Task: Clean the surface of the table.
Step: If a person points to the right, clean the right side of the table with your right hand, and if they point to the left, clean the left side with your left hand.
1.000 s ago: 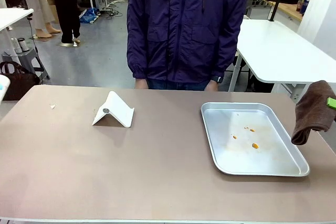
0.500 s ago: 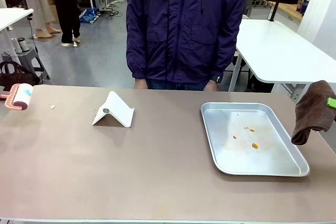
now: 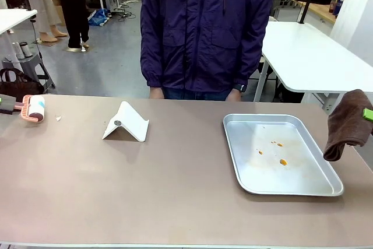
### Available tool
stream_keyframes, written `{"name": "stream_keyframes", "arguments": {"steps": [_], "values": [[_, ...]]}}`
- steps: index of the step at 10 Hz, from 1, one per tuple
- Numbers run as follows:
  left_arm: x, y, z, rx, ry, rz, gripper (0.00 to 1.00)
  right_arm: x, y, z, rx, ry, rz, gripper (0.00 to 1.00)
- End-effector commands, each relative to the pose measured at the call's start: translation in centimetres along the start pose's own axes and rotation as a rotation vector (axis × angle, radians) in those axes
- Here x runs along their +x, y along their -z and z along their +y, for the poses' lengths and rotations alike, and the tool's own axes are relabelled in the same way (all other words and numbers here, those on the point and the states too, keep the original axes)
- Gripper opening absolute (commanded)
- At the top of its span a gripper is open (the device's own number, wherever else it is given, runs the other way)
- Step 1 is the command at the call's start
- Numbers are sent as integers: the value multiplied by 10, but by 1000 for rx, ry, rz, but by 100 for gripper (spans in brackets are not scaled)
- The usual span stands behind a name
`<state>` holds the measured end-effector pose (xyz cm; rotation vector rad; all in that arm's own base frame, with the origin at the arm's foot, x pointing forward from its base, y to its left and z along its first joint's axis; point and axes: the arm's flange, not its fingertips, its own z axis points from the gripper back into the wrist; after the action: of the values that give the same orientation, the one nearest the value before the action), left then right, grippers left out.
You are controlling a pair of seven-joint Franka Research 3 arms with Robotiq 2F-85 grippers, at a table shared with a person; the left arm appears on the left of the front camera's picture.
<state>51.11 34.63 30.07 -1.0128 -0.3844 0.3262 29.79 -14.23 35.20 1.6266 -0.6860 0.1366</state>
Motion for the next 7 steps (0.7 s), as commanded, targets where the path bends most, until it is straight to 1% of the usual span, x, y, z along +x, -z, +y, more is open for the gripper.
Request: {"name": "stream_keyframes", "arguments": {"steps": [1,2,5,7], "values": [[-6,8,-9,25,-11,-19,22,2,1,6,13,19,3,0],[-8,11,-11,29,-28,-11,22,2,1,6,13,19,3,0],[-11,28,-22,96,-89,15,22,2,1,6,13,19,3,0],[-12,45,-28,138,-86,31,22,2,1,6,13,19,3,0]]}}
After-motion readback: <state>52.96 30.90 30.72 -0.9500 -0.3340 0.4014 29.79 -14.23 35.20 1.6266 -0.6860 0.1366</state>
